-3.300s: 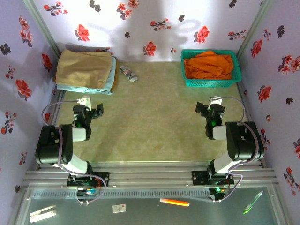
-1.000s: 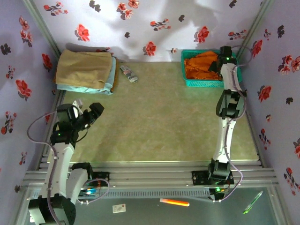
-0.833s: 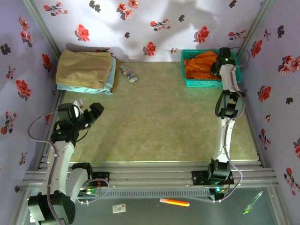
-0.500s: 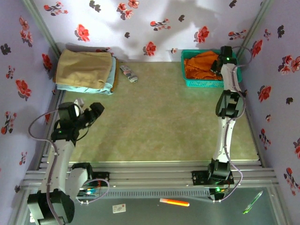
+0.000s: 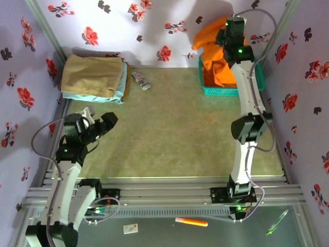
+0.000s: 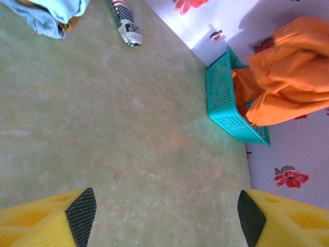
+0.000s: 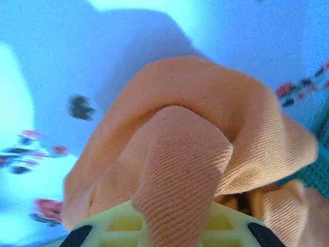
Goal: Fold and stack the trousers
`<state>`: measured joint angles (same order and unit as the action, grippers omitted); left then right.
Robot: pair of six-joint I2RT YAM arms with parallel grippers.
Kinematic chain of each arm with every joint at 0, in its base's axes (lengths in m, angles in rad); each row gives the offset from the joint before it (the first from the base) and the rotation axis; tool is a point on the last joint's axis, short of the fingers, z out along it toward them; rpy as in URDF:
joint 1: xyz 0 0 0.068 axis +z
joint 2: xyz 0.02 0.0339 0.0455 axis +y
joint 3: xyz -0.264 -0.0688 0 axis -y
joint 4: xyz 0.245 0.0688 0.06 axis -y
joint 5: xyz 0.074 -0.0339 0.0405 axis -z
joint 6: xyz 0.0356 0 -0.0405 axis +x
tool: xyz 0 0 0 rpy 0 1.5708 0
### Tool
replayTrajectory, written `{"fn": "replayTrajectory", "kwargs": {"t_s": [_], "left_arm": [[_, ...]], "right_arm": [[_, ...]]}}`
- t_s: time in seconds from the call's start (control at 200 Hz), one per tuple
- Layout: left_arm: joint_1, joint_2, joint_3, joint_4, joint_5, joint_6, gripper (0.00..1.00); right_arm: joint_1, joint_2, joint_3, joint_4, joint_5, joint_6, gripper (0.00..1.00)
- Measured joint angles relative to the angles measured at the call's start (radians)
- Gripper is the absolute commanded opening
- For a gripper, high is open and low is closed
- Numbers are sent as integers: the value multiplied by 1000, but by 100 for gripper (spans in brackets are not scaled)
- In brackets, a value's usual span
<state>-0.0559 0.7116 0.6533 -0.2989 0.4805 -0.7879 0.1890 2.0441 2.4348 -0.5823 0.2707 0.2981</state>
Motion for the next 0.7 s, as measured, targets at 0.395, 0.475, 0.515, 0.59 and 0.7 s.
{"fn": "replayTrajectory", "kwargs": {"t_s": [0.395,0.475,0.515,0.59,0.7], "left_arm": [[-42,-286,-2,-51,-95,-1,84],[-43,-302,-2,-85,-126,-4,90],[-42,-305,-1,-107,-146,-2,91],[-42,-303,11,-170,-192,-2,93],[-42,-294,55,-264,-253,-3,95]], "right_arm": [[560,-631,-591,274,39,-291,59],[624,-668,-675,258,-27,-261,82],[644,-666,-711,247,-60,-235,81],[672,-660,-809,240,-111,-177,82],[690,-660,-986,197,-161,-75,81]]}}
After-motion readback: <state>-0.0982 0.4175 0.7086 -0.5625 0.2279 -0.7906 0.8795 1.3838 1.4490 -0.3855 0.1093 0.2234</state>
